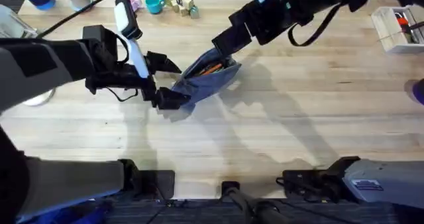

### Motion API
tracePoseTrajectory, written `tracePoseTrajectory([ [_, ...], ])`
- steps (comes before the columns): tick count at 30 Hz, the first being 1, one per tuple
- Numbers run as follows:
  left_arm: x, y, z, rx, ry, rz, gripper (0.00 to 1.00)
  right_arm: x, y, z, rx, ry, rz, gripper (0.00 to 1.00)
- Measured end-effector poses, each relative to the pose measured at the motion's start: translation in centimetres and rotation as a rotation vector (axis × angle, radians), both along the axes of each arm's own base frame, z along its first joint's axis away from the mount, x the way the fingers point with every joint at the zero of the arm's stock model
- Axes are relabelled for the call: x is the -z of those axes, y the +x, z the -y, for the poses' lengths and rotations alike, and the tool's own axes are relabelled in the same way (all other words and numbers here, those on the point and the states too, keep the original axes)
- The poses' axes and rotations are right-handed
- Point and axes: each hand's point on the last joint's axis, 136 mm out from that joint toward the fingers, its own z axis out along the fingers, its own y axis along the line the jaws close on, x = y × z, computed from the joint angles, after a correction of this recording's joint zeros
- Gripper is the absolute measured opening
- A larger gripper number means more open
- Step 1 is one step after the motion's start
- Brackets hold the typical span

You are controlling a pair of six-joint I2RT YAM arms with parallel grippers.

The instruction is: Unzip the bag, pick up the pens from the table one at a time and place them inside, then zip the bag closed.

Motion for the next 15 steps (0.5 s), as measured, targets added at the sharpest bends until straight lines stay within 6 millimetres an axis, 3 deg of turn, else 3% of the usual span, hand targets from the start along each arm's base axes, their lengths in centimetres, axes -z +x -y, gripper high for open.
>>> tracePoseTrajectory([
  [4,0.4,0.0,-0.3,-0.005,0.030,-0.005,0.997,-0.1,-0.3,-0.5,0.015,0.039,-0.031,0.997],
  [11,1.6,-0.7,-1.4,-0.019,0.137,-0.084,0.996,-0.1,-2.9,-2.7,-0.026,0.127,-0.143,0.997],
  [15,0.8,-0.6,-2.9,-0.033,0.256,-0.116,0.996,0.2,-4.6,-3.6,-0.045,0.125,-0.187,0.997],
])
